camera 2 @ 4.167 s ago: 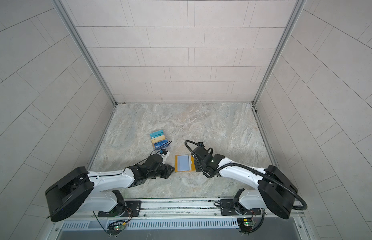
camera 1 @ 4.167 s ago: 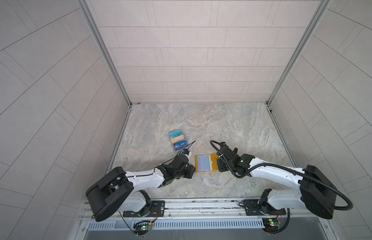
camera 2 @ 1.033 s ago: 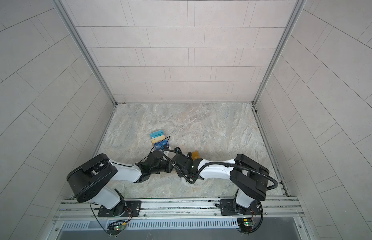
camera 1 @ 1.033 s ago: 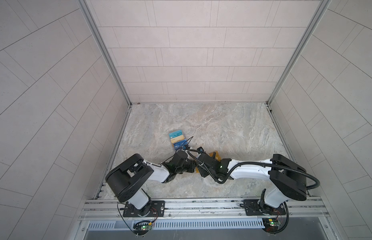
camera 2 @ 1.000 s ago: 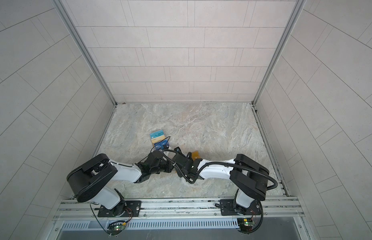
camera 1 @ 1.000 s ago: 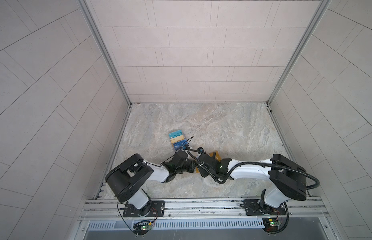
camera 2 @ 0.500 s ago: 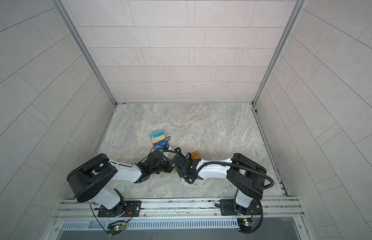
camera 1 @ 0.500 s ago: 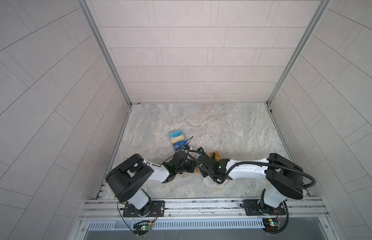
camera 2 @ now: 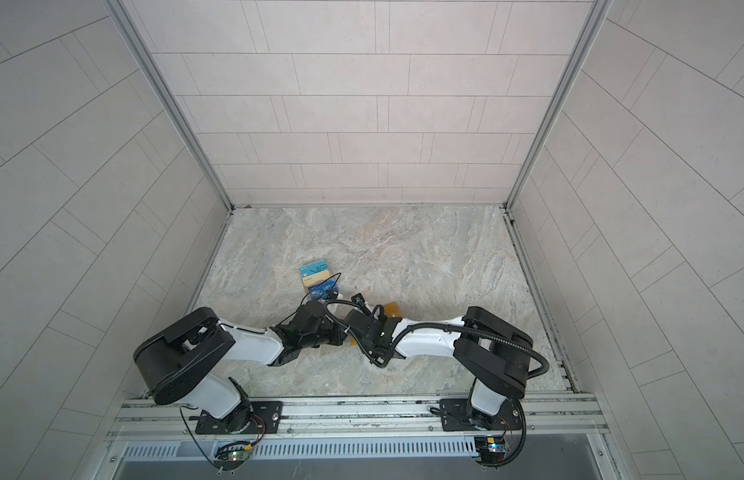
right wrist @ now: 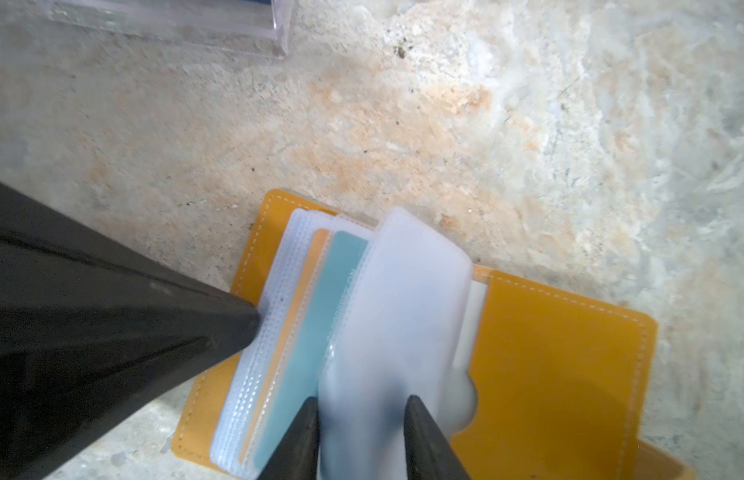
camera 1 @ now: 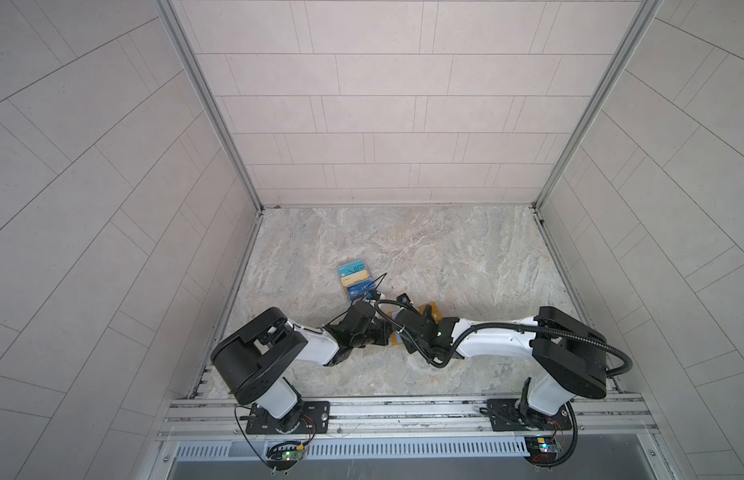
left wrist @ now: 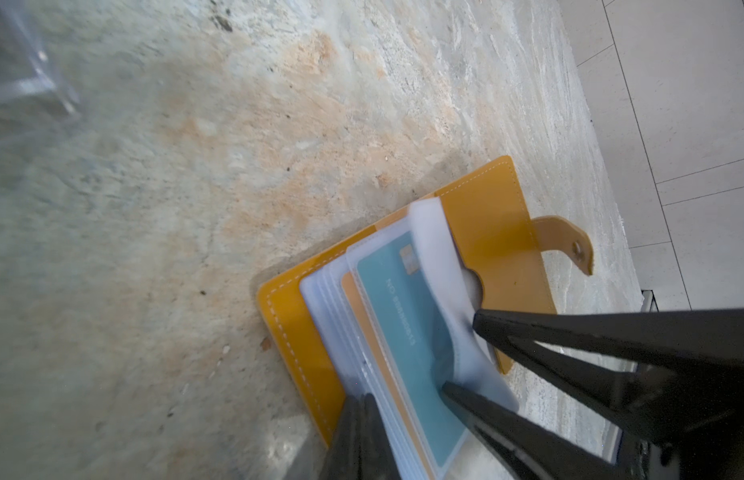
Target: Take the credit cards out of the card holder
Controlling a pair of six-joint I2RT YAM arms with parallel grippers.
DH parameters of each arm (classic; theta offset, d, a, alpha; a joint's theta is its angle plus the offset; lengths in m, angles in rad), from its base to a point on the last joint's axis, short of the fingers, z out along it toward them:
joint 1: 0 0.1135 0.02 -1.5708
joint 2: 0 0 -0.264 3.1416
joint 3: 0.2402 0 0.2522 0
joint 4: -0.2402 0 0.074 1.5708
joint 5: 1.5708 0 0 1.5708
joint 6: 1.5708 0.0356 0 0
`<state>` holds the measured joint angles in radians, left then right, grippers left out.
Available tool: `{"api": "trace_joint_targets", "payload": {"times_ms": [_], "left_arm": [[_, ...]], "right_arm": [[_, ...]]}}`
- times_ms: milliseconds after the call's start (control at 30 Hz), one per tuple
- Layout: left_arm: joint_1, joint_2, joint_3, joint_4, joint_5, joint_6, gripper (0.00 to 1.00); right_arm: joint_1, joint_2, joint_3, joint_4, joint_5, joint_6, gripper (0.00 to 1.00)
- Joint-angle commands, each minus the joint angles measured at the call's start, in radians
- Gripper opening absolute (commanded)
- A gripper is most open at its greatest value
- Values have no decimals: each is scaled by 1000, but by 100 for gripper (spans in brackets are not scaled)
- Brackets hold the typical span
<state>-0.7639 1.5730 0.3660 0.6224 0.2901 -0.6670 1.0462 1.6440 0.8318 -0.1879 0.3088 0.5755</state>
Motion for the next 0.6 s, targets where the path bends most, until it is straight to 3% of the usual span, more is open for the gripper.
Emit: {"api": "trace_joint_targets", "payload": {"times_ms": [0, 567], "left_arm": [[3, 10, -9, -101, -14, 24, 0], [4, 9, -4, -108, -17, 30, 0]], "right_arm": [[-10, -19, 20, -66, 64, 21, 35], [-85, -91, -30, -120, 62, 27, 34]]}}
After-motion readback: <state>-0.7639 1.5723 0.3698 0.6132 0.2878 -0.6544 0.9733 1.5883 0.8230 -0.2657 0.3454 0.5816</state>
